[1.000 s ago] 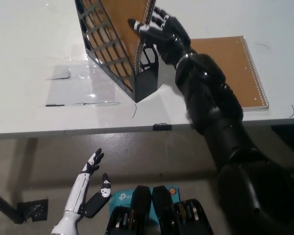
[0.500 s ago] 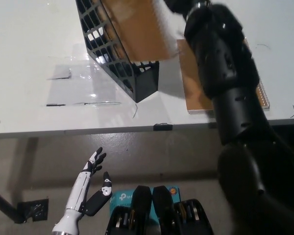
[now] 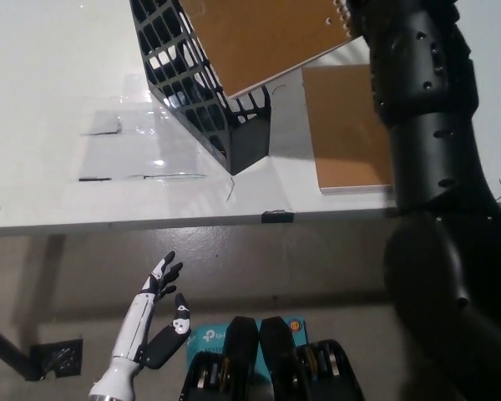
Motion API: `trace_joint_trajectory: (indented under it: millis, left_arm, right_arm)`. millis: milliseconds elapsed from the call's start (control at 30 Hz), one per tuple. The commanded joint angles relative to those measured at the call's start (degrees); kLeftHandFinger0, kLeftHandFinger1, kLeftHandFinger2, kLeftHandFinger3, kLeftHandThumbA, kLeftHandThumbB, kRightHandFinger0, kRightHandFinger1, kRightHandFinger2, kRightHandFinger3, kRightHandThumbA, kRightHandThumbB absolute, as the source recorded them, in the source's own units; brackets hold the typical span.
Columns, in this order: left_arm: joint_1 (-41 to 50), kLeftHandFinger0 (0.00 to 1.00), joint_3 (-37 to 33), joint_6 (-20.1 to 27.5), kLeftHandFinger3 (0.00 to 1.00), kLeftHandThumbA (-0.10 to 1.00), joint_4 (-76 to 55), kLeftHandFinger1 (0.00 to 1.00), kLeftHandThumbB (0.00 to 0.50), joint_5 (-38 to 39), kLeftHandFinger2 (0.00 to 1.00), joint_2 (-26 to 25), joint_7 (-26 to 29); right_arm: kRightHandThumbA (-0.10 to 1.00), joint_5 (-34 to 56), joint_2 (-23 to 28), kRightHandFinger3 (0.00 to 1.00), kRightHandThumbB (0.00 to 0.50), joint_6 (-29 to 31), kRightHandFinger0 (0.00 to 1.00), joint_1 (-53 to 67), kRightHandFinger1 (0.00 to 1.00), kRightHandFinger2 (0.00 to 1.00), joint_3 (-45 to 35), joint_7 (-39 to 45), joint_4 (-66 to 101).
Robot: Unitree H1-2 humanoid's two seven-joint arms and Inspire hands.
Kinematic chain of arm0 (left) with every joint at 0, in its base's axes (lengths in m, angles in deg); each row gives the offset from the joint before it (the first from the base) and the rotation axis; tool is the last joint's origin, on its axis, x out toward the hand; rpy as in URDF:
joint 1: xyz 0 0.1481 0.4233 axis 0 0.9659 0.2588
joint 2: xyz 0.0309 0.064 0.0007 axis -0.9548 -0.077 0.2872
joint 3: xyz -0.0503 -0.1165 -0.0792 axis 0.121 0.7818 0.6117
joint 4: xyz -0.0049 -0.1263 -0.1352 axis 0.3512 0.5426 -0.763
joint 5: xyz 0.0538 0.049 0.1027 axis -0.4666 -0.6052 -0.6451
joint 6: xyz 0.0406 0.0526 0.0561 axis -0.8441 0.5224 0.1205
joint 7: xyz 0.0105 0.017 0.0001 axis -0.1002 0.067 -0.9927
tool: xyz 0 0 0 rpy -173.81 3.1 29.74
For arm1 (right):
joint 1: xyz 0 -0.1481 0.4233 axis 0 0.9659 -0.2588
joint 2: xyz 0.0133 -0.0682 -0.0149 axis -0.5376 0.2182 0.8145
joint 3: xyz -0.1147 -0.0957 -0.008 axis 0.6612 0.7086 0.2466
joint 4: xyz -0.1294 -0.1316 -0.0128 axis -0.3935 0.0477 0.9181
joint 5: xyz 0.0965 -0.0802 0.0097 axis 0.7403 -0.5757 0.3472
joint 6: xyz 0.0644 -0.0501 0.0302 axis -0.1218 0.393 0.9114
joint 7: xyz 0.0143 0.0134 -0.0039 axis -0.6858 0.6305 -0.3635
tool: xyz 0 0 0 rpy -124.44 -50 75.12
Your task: Use the right hand to pick up a book from the book holder on the left side and put it on another book on the right side
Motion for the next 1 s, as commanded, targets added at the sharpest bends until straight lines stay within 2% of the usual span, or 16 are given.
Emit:
trace_joint_trajectory:
  millis: [0, 300, 367, 433, 467, 567, 600, 733, 767, 800, 833, 867, 900, 967]
  left_arm:
    - [0.1, 0.92, 0.2, 1.8, 1.0, 0.16, -1.3, 0.94, 0.132, -0.4, 0.91, -0.2, 2.5]
    - [0.8, 0.92, 0.2, 0.7, 1.0, 0.15, -1.9, 0.94, 0.121, 0.0, 0.93, -0.4, 2.2]
    - [0.9, 0.94, 0.1, 1.3, 1.0, 0.14, -1.4, 0.96, 0.114, 0.3, 0.94, -0.4, 2.2]
    - [0.9, 0.94, 0.2, 1.7, 1.0, 0.14, -1.1, 0.96, 0.116, 0.4, 0.94, -0.5, 2.3]
    - [1.0, 0.95, 0.2, 1.8, 1.0, 0.14, -1.1, 0.96, 0.116, 0.4, 0.94, -0.6, 2.3]
    - [0.9, 0.95, 0.2, 1.9, 1.0, 0.13, -1.2, 0.96, 0.115, 0.1, 0.94, -0.6, 2.5]
    - [1.0, 0.94, 0.2, 1.7, 1.0, 0.13, -1.3, 0.96, 0.115, 0.0, 0.94, -0.6, 2.5]
    - [1.2, 0.93, 0.1, 2.0, 1.0, 0.14, -0.8, 0.96, 0.117, 0.7, 0.94, -0.5, 2.4]
    - [1.2, 0.92, 0.1, 2.5, 1.0, 0.14, -0.5, 0.96, 0.119, 1.0, 0.94, -0.5, 2.4]
    - [1.2, 0.92, 0.1, 2.9, 1.0, 0.14, -0.2, 0.96, 0.121, 1.1, 0.94, -0.5, 2.6]
    - [1.2, 0.93, 0.2, 2.7, 1.0, 0.15, -0.3, 0.96, 0.127, 1.2, 0.94, -0.4, 2.6]
    - [1.2, 0.93, 0.2, 2.6, 1.0, 0.17, -0.2, 0.97, 0.135, 0.7, 0.94, -0.4, 2.9]
    - [1.2, 0.93, 0.2, 2.0, 1.0, 0.19, -0.5, 0.97, 0.139, 0.4, 0.94, -0.3, 3.0]
    - [0.9, 0.92, 0.1, 2.2, 1.0, 0.2, -0.5, 0.95, 0.135, -0.1, 0.94, -0.3, 3.3]
  right_arm:
    - [-0.1, 4.9, 3.1, 1.0, 0.038, -1.9, 0.0, -4.3, 0.38, 0.76, -1.0, 0.7, 5.6]
    - [-0.1, 8.7, 8.7, 1.0, 0.081, -6.8, 0.0, -0.5, 0.39, 0.75, -5.4, -0.7, 7.2]
    - [-0.1, 9.4, 11.0, 1.0, 0.067, -7.8, 0.0, 0.1, 0.35, 0.67, -6.1, 0.4, 5.9]
    - [-0.1, 9.9, 12.0, 1.0, 0.076, -8.4, 0.0, 0.2, 0.33, 0.64, -6.8, 0.3, 5.1]
    - [-0.1, 10.2, 12.8, 1.0, 0.066, -8.3, 0.0, 0.6, 0.3, 0.61, -7.0, 1.0, 4.3]
    - [-0.1, 9.8, 13.7, 1.0, 0.038, -7.9, 0.0, 1.2, 0.29, 0.6, -6.8, 1.5, 3.2]
    - [-0.1, 9.7, 13.8, 1.0, 0.051, -7.5, 0.0, 1.6, 0.28, 0.62, -6.8, 1.4, 2.7]
    - [-0.1, 9.3, 14.2, 1.0, 0.046, -6.0, 0.0, 3.2, 0.26, 0.63, -6.5, 3.0, -0.8]
    - [-0.1, 9.7, 14.0, 1.0, 0.1, -5.8, 0.0, 3.5, 0.27, 0.67, -7.2, 2.1, -1.8]
    - [-0.1, 10.0, 13.5, 1.0, 0.079, -5.7, 0.0, 3.7, 0.23, 0.74, -8.1, 0.4, -2.2]
    - [-0.1, 9.7, 13.6, 1.0, 0.079, -5.5, 0.0, 3.9, 0.21, 0.74, -7.7, 1.0, -3.0]
    - [-0.1, 8.9, 14.0, 1.0, 0.056, -5.0, 0.0, 4.0, 0.17, 0.69, -7.0, 2.3, -5.1]
    - [-0.1, 8.8, 14.0, 1.0, 0.078, -4.6, 0.0, 3.9, 0.17, 0.66, -7.1, 2.1, -6.6]
    - [-0.1, 8.8, 14.2, 1.0, 0.061, -3.6, 0.0, 3.4, 0.16, 0.62, -7.3, 2.7, -9.7]
